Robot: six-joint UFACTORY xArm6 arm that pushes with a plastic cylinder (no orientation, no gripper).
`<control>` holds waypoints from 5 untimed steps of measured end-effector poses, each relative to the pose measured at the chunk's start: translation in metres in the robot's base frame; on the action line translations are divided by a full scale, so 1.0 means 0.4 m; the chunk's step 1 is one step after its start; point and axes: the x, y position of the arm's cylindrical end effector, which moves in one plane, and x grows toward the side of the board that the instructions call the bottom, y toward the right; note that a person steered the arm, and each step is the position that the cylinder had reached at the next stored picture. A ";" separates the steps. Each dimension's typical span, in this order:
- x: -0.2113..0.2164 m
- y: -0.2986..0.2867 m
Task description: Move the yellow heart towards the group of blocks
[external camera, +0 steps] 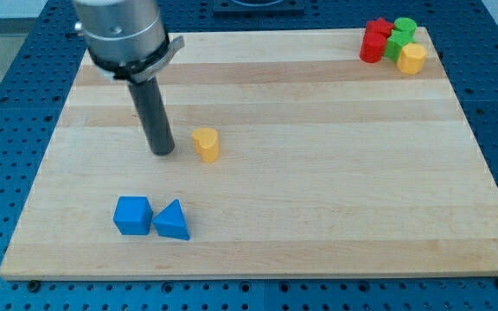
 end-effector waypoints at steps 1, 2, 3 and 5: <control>0.030 0.060; -0.004 0.201; -0.080 0.358; -0.141 0.467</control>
